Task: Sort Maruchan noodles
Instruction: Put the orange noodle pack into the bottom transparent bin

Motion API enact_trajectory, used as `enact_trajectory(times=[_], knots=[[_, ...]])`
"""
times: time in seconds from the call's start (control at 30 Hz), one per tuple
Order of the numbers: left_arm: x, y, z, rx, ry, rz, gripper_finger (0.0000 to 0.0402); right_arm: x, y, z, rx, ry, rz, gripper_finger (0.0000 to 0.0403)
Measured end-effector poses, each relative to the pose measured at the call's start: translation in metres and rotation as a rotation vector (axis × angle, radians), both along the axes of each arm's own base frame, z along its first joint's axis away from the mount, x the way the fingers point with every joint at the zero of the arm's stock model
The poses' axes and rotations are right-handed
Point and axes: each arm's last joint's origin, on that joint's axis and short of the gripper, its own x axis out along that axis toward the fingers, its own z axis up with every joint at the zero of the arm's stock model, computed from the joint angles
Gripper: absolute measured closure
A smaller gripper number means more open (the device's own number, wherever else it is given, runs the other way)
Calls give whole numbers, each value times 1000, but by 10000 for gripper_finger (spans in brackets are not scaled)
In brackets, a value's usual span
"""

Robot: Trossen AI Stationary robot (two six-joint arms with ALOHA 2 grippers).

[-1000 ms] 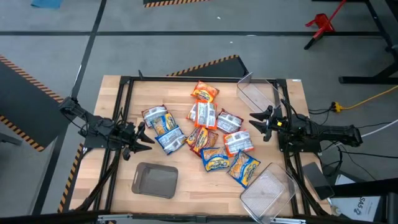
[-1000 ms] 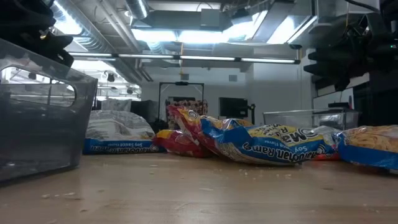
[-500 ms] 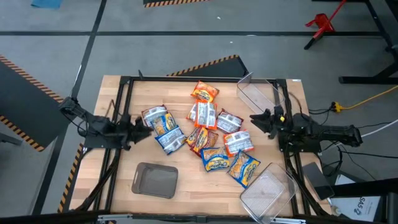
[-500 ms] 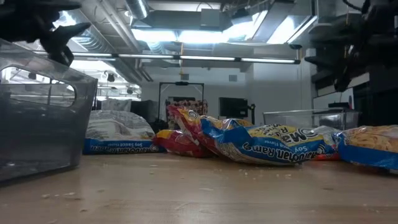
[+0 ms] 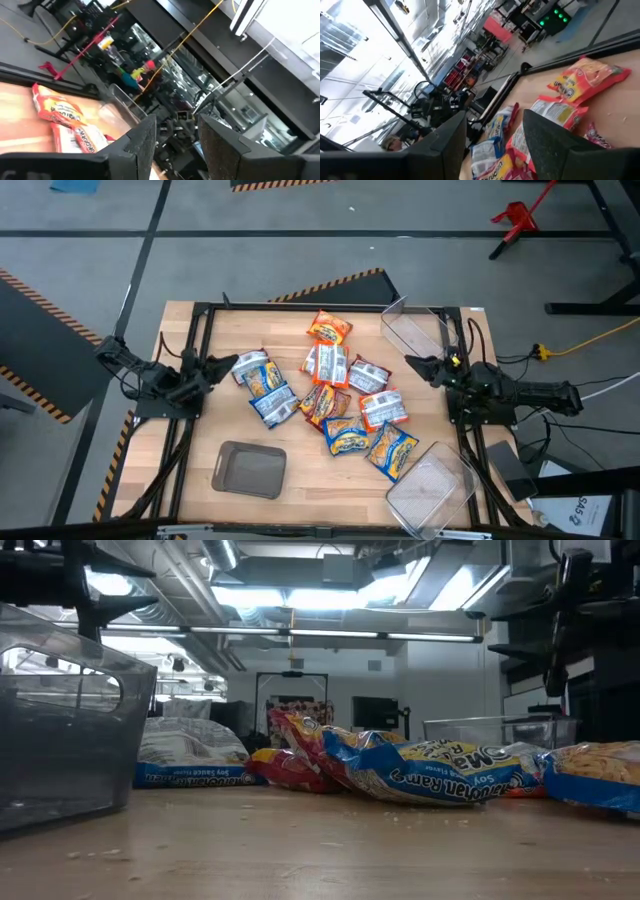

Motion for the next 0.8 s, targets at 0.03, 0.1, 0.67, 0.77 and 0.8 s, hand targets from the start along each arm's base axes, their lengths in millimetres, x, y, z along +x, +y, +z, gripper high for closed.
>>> enact_trajectory(times=[0.03, 0.1, 0.67, 0.77, 0.8], knots=[[-1, 1, 1, -18, -5, 27, 260, 0, 0, 2, -1, -17, -6, 221], [-2, 3, 1, -50, -10, 75, 260, -1, 0, 7, -32, -62, 5, 221], [-21, 12, 63, -4, -95, 66, 260, 34, 4, 110, -73, 1095, 306, 194], [-25, 14, 73, 44, -78, 69, 260, 54, 7, 96, 76, 1397, 422, 148], [-26, 14, 76, 66, -66, 67, 260, 61, 8, 89, 121, 1448, 467, 129]])
